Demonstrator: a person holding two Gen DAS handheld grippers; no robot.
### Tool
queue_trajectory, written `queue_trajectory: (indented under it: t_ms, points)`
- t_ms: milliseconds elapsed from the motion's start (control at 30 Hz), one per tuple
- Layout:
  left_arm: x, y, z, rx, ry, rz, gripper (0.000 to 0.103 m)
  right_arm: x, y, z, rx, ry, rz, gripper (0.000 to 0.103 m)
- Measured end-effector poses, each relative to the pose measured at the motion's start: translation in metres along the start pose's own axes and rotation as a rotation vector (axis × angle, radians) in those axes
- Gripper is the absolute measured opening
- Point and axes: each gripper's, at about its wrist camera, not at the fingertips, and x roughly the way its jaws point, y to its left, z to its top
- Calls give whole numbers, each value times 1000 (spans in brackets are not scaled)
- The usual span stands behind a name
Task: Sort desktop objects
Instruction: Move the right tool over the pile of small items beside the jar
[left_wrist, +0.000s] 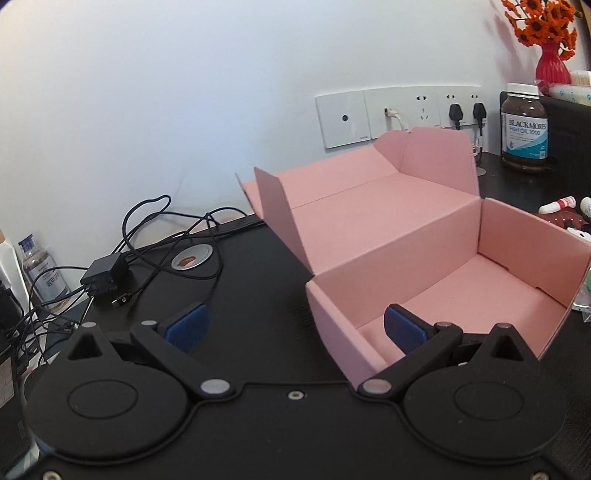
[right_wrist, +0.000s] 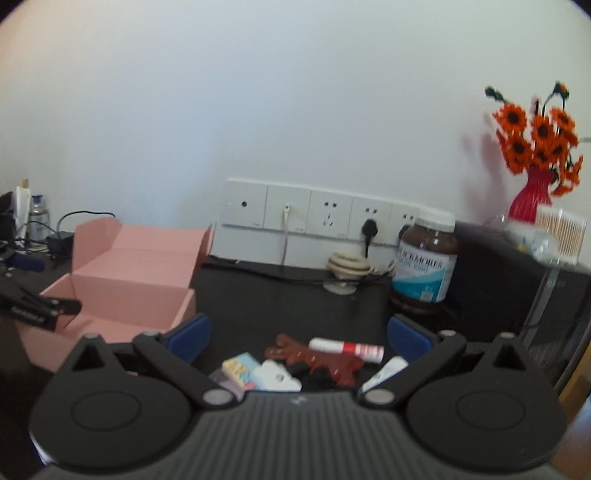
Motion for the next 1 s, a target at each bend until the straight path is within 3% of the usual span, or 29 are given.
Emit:
queue_trajectory:
  t_ms: [133, 500, 700, 1000]
  points:
    - [1, 1, 0, 2, 6, 6, 103, 1, -3, -19, 39, 14, 9, 102]
    - [2, -2, 0, 18, 3, 19, 103, 8, -31, -44, 45, 65, -71, 102]
    - [2, -3, -1, 24, 0, 24, 103, 22, -45, -52, 77, 126, -68, 102]
    - [3, -4, 0, 28, -1, 27, 103, 9, -56, -49, 28, 140, -61, 102]
